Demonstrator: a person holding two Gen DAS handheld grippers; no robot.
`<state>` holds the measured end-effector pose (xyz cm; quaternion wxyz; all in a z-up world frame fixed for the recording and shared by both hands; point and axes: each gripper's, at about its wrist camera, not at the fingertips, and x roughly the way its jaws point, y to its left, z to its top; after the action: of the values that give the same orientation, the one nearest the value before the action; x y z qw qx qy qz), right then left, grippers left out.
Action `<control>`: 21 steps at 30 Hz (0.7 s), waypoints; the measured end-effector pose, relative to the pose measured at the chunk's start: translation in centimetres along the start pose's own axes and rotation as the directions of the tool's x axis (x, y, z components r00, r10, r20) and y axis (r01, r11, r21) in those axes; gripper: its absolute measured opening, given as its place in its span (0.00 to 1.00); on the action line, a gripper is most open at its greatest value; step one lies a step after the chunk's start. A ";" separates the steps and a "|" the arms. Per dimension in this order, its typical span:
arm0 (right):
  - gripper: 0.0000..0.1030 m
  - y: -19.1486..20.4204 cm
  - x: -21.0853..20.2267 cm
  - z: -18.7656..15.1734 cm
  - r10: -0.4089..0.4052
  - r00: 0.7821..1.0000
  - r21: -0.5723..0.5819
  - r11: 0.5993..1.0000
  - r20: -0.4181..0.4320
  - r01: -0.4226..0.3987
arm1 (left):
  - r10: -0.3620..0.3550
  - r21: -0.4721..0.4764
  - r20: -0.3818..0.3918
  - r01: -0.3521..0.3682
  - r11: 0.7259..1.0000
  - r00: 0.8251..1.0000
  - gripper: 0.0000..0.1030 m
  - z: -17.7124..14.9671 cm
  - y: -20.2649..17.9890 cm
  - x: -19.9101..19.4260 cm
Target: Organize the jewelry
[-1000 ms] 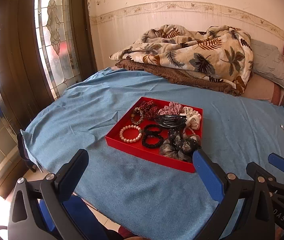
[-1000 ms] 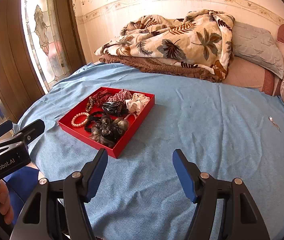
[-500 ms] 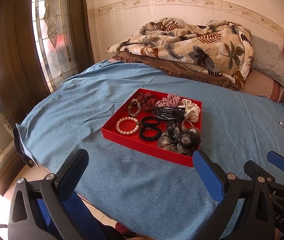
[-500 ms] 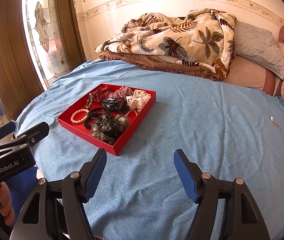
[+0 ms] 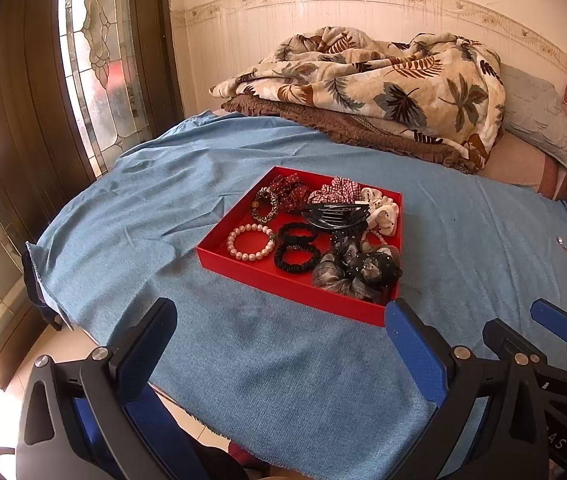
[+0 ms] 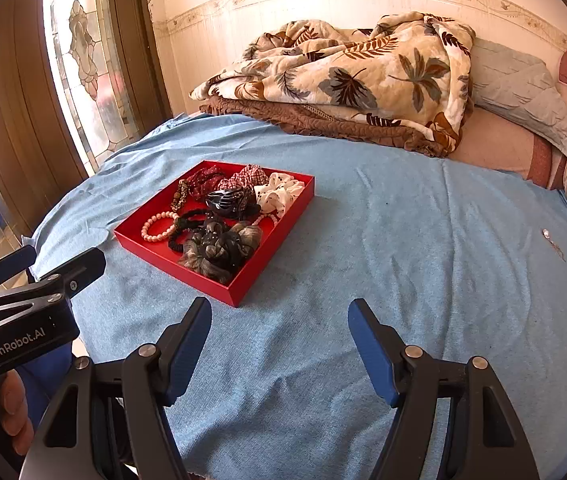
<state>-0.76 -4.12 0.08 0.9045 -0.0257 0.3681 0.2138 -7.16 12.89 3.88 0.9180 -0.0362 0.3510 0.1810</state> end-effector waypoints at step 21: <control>0.76 0.5 0.4 -0.2 0.006 1.000 -0.011 1.000 0.012 -0.006 | -0.019 -0.001 -0.023 0.019 1.000 1.000 1.00 -0.6 -0.1 1.3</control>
<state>-0.84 -3.53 -0.23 0.9059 -0.0284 0.3617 0.2187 -6.62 13.09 2.61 0.9156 -0.0419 0.3611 0.1719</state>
